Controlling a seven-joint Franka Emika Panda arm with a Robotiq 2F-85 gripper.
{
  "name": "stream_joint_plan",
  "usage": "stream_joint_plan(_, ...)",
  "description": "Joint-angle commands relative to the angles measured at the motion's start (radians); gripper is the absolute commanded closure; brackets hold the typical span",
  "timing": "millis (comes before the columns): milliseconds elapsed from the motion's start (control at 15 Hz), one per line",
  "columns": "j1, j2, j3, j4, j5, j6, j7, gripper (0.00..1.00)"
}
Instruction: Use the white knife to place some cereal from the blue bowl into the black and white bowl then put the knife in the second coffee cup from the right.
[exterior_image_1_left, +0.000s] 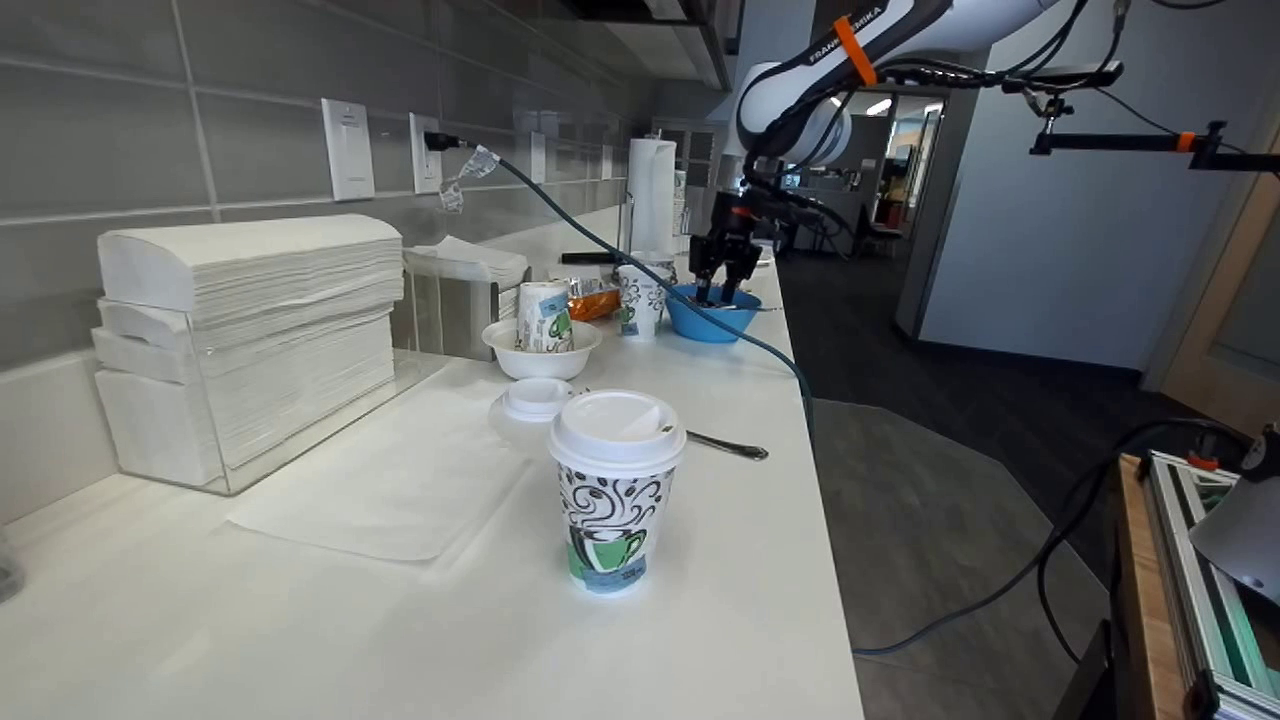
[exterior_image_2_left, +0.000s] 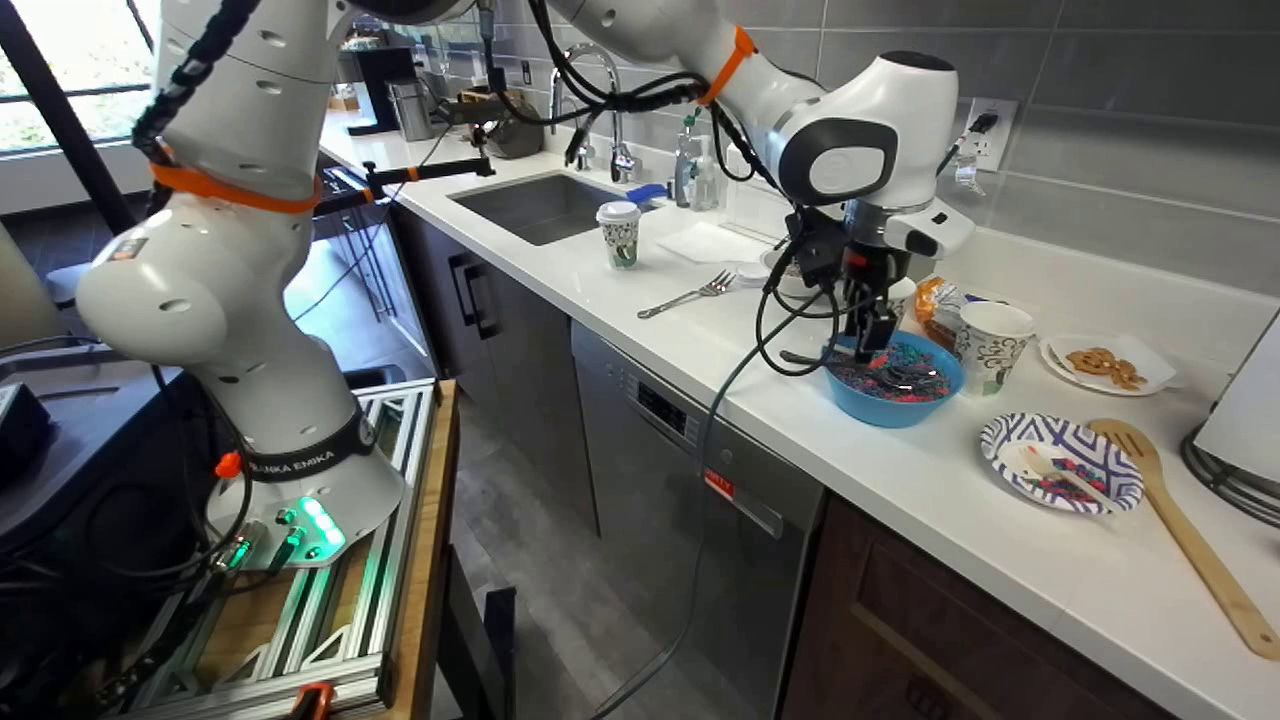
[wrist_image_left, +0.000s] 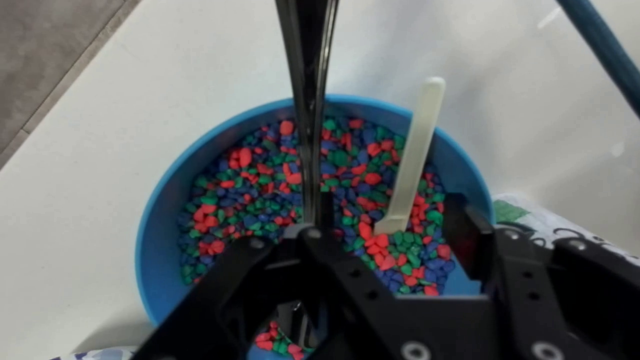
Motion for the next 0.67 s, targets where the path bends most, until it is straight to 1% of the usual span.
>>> stream_joint_plan(0,0.008,0.037,0.0,0.023,-0.004,0.038,0.024,0.46)
stream_joint_plan(67,0.008,0.039,0.002,0.026,0.0,0.037,0.025,0.51)
stream_joint_plan(200,0.011,0.046,0.003,0.032,-0.001,0.035,0.029,0.53)
stream_joint_plan(267,0.012,0.049,0.004,0.036,0.001,0.034,0.032,0.56)
stream_joint_plan(333,0.014,0.051,0.005,0.039,-0.001,0.032,0.034,0.54)
stream_joint_plan(400,0.015,0.054,0.005,0.042,-0.001,0.03,0.036,0.58)
stream_joint_plan(533,0.02,0.056,0.004,0.043,-0.005,0.018,0.042,0.54)
stream_joint_plan(600,0.023,0.057,0.001,0.042,-0.01,0.014,0.047,0.49)
